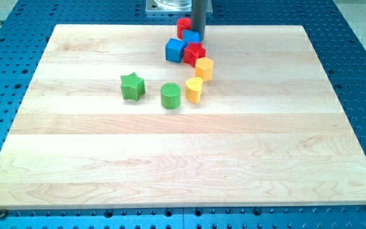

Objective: Separate the red star and yellow hexagon

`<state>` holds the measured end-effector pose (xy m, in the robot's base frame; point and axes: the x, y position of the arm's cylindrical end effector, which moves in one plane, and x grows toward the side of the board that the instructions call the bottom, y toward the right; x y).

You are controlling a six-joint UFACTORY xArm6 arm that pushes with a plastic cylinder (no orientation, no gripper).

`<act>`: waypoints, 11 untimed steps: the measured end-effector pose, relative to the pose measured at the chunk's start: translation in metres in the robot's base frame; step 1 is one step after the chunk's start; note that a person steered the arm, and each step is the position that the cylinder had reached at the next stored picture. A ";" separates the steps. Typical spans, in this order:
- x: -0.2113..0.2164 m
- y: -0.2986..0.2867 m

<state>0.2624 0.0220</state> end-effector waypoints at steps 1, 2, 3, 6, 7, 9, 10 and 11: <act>0.017 0.003; 0.051 0.050; 0.092 0.077; 0.109 -0.014; 0.122 -0.044; 0.081 -0.049; 0.076 -0.052; 0.108 -0.048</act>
